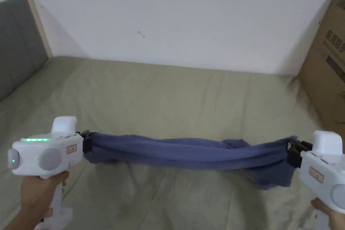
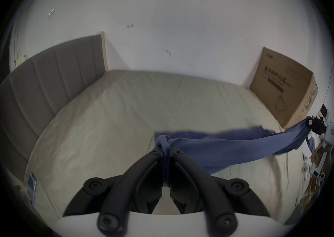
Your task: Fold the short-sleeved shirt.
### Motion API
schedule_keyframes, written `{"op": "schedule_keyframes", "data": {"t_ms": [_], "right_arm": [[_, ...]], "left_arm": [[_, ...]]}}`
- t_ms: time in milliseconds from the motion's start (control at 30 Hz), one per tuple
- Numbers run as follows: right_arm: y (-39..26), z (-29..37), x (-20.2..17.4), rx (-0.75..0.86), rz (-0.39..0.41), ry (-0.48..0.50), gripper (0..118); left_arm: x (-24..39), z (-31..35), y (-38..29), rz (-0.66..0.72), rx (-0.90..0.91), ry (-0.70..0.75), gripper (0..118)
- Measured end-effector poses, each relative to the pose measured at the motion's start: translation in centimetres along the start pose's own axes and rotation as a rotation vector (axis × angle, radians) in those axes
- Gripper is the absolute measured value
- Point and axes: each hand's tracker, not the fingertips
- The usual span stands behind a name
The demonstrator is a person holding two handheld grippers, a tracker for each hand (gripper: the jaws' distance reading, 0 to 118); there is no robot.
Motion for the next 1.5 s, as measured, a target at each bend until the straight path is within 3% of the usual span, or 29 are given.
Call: {"op": "schedule_keyframes", "data": {"t_ms": [333,600,967,1100,1133,1167,1200,1233,1267,1300,1500], "right_arm": [[-11.7,12.8,0.1,-0.104,-0.163,0.048,1],[-17.9,19.7,-1.0,-0.170,-0.152,0.050,1],[-25.1,17.6,-1.4,-0.451,-0.173,-0.100,1],[-25.6,16.8,-1.9,-0.486,-0.197,-0.117,1],[-25.2,16.9,-2.0,-0.484,-0.198,-0.121,7],[-24.5,17.2,-2.2,-0.485,-0.203,-0.124,21],[-23.6,17.4,-2.3,-0.485,-0.208,-0.122,54],[-22.5,17.6,-2.4,-0.473,-0.207,-0.108,85],[-21.5,17.8,-2.6,-0.446,-0.199,-0.089,105],[-20.1,18.2,-2.7,-0.392,-0.189,-0.082,113],[-10.6,22.1,-5.6,-0.040,-0.086,-0.061,111]], "left_arm": [[-4.0,8.9,-13.1,0.037,-0.123,0.024,5],[-5.5,14.1,-19.9,0.076,-0.173,0.060,5],[-5.3,13.2,-25.7,0.091,-0.300,0.114,5],[-4.3,13.3,-25.6,0.087,-0.299,0.144,7],[-4.2,13.5,-25.3,0.088,-0.307,0.143,12],[-4.1,13.8,-24.8,0.110,-0.321,0.138,24],[-4.0,14.2,-24.2,0.157,-0.327,0.150,53],[-4.0,14.7,-23.4,0.189,-0.315,0.134,71],[-3.9,15.3,-22.7,0.216,-0.278,0.094,81],[-3.7,16.2,-21.7,0.233,-0.212,0.044,82],[0.3,21.5,-14.3,0.133,0.104,0.040,82]]}}
